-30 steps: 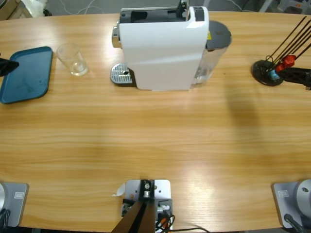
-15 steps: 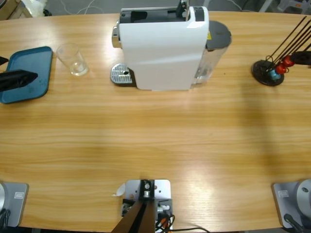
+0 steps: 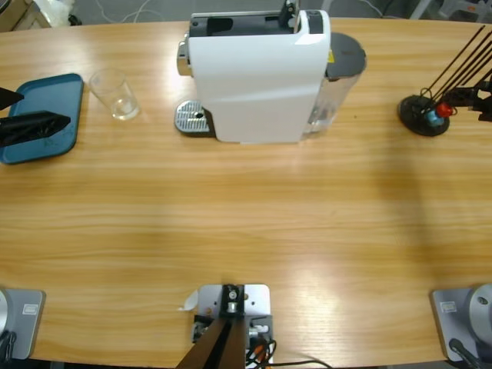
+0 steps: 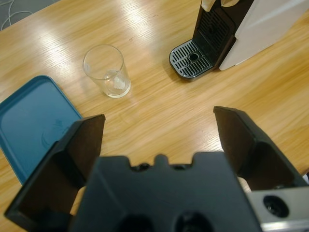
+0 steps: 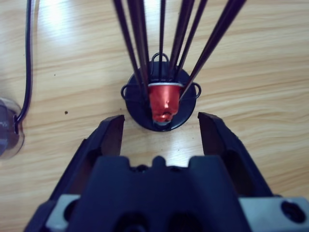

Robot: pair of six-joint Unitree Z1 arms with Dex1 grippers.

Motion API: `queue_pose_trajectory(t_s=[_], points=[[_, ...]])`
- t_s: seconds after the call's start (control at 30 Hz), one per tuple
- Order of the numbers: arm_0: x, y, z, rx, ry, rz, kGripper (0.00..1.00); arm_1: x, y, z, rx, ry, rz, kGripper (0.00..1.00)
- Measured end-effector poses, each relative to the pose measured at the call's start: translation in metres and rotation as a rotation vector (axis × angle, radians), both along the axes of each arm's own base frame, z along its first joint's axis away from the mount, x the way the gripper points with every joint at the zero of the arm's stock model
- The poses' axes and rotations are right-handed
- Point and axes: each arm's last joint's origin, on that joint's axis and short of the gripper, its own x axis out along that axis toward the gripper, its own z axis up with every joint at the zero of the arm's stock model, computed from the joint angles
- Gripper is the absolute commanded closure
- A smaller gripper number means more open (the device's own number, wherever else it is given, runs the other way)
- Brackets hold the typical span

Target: Pour coffee

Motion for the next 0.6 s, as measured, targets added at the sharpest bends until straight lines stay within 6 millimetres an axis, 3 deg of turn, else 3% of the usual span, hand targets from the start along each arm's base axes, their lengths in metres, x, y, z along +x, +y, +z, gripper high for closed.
queue_pose_trajectory(t_s=[0.6], points=[[0.001, -0.001, -0.001, 0.002, 0.002, 0.0, 0.032, 0.011, -0.006, -0.009, -0.001, 0.019, -0.035, 0.35]])
